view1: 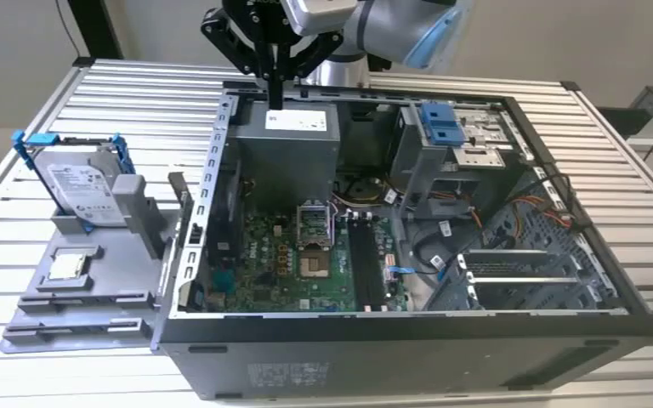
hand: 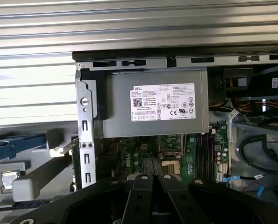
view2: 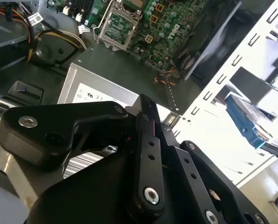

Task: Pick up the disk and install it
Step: 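Reach for the disk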

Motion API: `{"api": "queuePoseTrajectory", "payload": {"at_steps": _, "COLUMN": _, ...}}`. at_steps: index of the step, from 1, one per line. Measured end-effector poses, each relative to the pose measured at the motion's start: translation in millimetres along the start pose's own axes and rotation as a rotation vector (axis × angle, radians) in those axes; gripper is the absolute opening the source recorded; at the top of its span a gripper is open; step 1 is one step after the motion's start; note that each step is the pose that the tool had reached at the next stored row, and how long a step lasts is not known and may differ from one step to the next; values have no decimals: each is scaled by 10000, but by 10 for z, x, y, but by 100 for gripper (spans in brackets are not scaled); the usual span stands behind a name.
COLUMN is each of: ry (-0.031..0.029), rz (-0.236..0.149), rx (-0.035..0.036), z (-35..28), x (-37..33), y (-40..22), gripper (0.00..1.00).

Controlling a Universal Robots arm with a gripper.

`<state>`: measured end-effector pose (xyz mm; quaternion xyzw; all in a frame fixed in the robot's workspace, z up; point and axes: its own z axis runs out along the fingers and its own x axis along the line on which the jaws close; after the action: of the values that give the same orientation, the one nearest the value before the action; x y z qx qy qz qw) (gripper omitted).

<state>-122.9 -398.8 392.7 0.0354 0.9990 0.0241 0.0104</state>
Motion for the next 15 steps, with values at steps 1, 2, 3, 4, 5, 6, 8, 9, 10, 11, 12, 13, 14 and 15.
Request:
{"api": "queuePoseTrajectory", "payload": {"at_steps": 1, "ry": 0, "rz": 0, "rx": -1, "z": 0, "x": 11, "y": 0, "gripper": 0}}
{"api": "queuePoseTrajectory", "payload": {"at_steps": 2, "ry": 0, "rz": -1, "rx": -1, "z": -1, "x": 23, "y": -1, "gripper": 0}}
{"api": "queuePoseTrajectory", "payload": {"at_steps": 3, "ry": 0, "rz": -3, "rx": -1, "z": -2, "x": 36, "y": -2, "gripper": 0}}
{"api": "queuePoseTrajectory", "payload": {"at_steps": 4, "ry": 0, "rz": -5, "rx": -2, "z": -2, "x": 52, "y": -3, "gripper": 0}}
{"api": "queuePoseTrajectory", "payload": {"at_steps": 5, "ry": 0, "rz": -11, "rx": -2, "z": -2, "x": 73, "y": -4, "gripper": 0}}
{"api": "queuePoseTrajectory", "payload": {"at_steps": 6, "ry": 0, "rz": -17, "rx": -2, "z": -3, "x": 93, "y": -5, "gripper": 0}}
{"api": "queuePoseTrajectory", "payload": {"at_steps": 8, "ry": 1, "rz": -35, "rx": -3, "z": -4, "x": 140, "y": -7, "gripper": 0}}
{"api": "queuePoseTrajectory", "payload": {"at_steps": 9, "ry": 1, "rz": -45, "rx": -3, "z": -5, "x": 160, "y": -7, "gripper": 0}}
{"api": "queuePoseTrajectory", "payload": {"at_steps": 10, "ry": 2, "rz": -55, "rx": -3, "z": -5, "x": 182, "y": -7, "gripper": 0}}
{"api": "queuePoseTrajectory", "payload": {"at_steps": 11, "ry": 2, "rz": -63, "rx": -3, "z": -6, "x": 205, "y": -7, "gripper": 0}}
{"api": "queuePoseTrajectory", "payload": {"at_steps": 12, "ry": 0, "rz": -67, "rx": -3, "z": -7, "x": 226, "y": -8, "gripper": 0}}
{"api": "queuePoseTrajectory", "payload": {"at_steps": 13, "ry": -4, "rz": -72, "rx": -5, "z": -6, "x": 238, "y": -9, "gripper": 0}}
{"api": "queuePoseTrajectory", "payload": {"at_steps": 14, "ry": -4, "rz": -74, "rx": -5, "z": -6, "x": 242, "y": -9, "gripper": 0}}
{"api": "queuePoseTrajectory", "payload": {"at_steps": 15, "ry": -4, "rz": -74, "rx": -5, "z": -6, "x": 242, "y": -9, "gripper": 0}}
